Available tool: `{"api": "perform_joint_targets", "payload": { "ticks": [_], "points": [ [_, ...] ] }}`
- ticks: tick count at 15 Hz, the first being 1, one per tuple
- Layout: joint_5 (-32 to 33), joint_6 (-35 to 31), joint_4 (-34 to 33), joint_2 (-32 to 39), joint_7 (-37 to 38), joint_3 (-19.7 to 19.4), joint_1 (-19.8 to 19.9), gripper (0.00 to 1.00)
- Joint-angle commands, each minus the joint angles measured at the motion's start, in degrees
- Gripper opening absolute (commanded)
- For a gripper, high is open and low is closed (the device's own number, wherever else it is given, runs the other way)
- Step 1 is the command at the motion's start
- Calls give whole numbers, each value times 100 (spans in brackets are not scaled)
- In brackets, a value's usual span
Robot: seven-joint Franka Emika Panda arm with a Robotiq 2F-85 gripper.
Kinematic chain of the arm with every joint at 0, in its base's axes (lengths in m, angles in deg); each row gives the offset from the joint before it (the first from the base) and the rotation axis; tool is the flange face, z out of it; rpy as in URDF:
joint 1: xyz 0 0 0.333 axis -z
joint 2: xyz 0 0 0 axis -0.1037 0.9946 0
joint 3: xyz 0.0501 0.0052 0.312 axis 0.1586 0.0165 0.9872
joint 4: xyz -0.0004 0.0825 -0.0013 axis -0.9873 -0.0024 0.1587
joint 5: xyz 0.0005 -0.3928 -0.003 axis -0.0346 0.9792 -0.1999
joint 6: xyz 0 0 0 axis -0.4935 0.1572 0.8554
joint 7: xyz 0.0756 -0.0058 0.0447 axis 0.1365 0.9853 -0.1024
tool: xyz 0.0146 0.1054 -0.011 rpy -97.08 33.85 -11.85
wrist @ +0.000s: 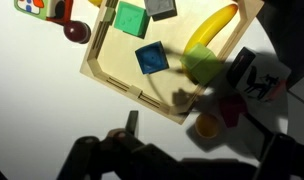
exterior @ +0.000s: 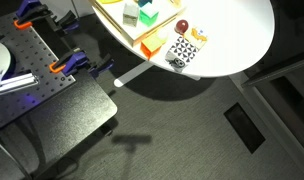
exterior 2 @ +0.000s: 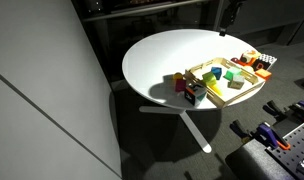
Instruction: Place the yellow cube on the tray
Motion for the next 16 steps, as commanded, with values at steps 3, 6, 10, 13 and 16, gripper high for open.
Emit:
{"api": "perform_joint_targets", "payload": {
  "ticks": [3,6,10,13,16],
  "points": [
    [-592,1288,49,-549,-51,-15,-54,100],
    [-1068,1607,142,-788,-147,-52,-90,100],
    [-1251,1359,392,-1162,-89,-28,-116,100],
    [-1308,1352,482,-1298,-19,-37,-141,100],
    [-1200,1451,359,-1160,-28,-22,-124,100]
  ]
}}
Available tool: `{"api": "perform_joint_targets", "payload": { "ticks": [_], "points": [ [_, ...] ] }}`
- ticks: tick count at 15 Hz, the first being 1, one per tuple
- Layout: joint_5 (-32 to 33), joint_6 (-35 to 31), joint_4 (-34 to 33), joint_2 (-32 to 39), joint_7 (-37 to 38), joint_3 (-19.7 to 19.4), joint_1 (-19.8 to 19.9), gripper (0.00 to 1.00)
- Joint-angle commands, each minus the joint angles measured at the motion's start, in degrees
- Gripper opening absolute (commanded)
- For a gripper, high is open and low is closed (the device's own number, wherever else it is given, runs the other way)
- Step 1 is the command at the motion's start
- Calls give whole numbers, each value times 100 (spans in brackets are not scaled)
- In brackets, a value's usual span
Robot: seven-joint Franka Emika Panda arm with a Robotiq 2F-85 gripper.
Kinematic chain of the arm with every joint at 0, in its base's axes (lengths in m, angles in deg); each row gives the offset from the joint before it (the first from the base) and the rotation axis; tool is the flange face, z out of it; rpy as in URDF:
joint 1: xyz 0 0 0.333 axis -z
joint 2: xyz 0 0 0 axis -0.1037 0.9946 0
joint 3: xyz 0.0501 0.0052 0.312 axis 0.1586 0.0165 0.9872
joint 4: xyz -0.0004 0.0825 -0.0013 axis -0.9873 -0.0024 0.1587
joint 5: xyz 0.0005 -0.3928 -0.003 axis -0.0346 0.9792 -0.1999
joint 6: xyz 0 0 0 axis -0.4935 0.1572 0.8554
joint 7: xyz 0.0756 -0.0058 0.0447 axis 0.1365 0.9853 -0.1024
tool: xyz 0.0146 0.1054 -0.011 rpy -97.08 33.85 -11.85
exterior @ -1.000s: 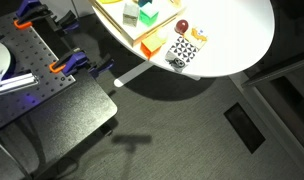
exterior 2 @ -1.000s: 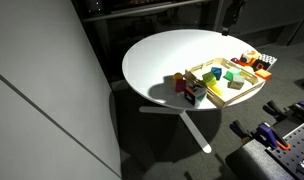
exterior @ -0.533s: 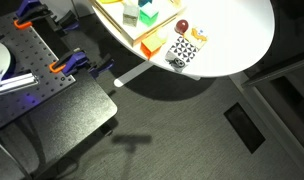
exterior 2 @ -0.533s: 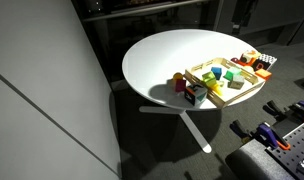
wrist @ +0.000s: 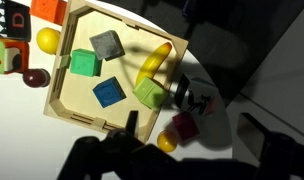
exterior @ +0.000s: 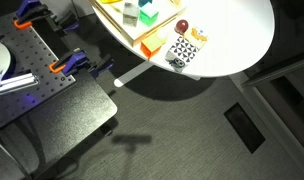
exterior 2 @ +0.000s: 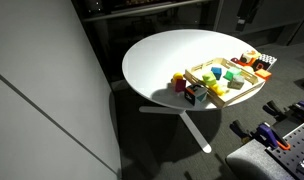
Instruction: Place the yellow cube on the tray
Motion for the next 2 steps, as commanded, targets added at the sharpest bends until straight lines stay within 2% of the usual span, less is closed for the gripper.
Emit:
{"api": "perform_joint_targets", "payload": {
  "ticks": [1,2],
  "points": [
    [9,8,4,-7,10,-25,-30,100],
    [9,5,13,-9,10,-25,-31,100]
  ]
}}
